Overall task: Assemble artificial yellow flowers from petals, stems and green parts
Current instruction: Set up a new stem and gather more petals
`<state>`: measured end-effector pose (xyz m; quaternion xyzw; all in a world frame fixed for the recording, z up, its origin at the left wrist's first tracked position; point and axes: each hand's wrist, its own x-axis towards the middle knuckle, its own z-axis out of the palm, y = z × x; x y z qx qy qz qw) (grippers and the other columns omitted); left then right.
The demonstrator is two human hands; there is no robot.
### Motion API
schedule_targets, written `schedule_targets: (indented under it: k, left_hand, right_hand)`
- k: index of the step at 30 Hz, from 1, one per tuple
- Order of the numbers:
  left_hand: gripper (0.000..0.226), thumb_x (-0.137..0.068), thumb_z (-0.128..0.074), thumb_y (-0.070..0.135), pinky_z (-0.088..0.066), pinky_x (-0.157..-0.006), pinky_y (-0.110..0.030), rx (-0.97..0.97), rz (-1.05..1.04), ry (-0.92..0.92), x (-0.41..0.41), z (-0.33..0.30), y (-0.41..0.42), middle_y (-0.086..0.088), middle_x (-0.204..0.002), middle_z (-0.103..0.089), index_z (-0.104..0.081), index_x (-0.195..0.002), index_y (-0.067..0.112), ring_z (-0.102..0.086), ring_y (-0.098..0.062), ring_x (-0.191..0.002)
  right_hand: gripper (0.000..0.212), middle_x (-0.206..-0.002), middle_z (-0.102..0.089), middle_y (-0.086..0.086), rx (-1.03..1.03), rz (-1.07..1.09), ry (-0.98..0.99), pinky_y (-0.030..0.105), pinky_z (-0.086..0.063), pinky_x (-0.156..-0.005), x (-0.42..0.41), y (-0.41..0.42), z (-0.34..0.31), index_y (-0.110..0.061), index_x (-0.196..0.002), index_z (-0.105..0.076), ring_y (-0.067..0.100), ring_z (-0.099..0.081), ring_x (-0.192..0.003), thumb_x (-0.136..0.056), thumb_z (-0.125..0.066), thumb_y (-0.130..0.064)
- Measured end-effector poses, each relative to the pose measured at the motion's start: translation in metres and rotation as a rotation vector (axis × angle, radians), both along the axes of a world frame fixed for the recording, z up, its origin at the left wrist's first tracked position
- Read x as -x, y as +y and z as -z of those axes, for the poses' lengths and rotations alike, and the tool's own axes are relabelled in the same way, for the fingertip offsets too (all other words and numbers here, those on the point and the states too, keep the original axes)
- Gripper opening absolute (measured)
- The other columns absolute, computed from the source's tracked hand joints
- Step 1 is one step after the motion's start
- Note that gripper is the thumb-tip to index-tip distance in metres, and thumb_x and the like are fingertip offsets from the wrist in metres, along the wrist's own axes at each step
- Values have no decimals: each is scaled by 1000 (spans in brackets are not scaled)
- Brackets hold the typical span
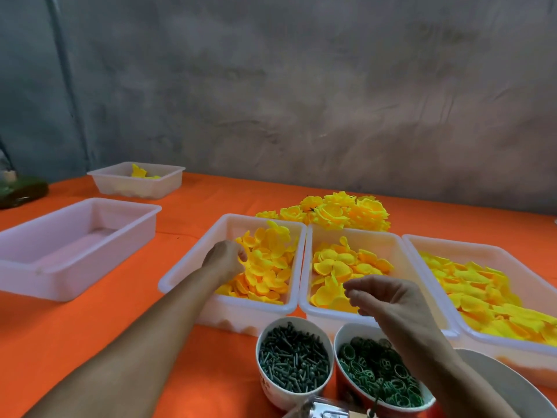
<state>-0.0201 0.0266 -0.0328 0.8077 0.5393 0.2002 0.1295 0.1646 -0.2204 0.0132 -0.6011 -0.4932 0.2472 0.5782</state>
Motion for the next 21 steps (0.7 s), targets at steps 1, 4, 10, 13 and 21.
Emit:
schedule_targets:
  k: [1, 4, 10, 13, 21]
  left_hand:
    - [23, -81, -69, 12, -47, -88, -33, -35, 7, 16, -3, -1, 1, -9, -120, -61, -70, -104, 16, -58, -26, -109]
    - [23, -87, -65, 17, -44, -94, -35, -125, 21, 41, -15, -4, 4, -10, -127, -56, -69, -110, 17, -52, -27, -117]
    - [36, -95, -52, 16, -40, -102, -38, -22, 62, 122, -40, 2, 15, -11, -143, -45, -54, -131, 17, -42, -28, -132]
    - [39, -97, -48, 17, -41, -102, -39, 58, 62, 179, -47, 11, 20, -13, -143, -44, -47, -136, 13, -43, -31, -129]
    - [55, -98, -42, 16, -37, -101, -40, 88, 113, 431, -57, 18, 28, -10, -150, -33, -23, -148, 29, -38, -32, -134]
  right_hand:
    - [24, -74, -74, -6, -4, 7, -33, 11, -48, -60, -1, 7, 1, -19, -72, -75, -1, -65, -67, -81, -67, 2]
    - [27, -67, -72, -11, 30, 11, -95, 12, -47, -60, -6, 26, 9, -22, -71, -73, -5, -62, -63, -82, -66, 3]
    - [26, -61, -69, -10, 119, 34, -74, 23, -44, -63, -13, 45, 29, -19, -68, -73, -4, -58, -57, -81, -66, 2]
    - [21, -67, -71, -1, 138, 53, -23, 25, -48, -65, -19, 50, 33, -17, -70, -74, 4, -60, -60, -81, -67, 0]
    - [20, -56, -61, 1, 216, 46, 78, 22, -50, -56, -29, 65, 37, -11, -71, -72, 12, -55, -54, -82, -65, 4]
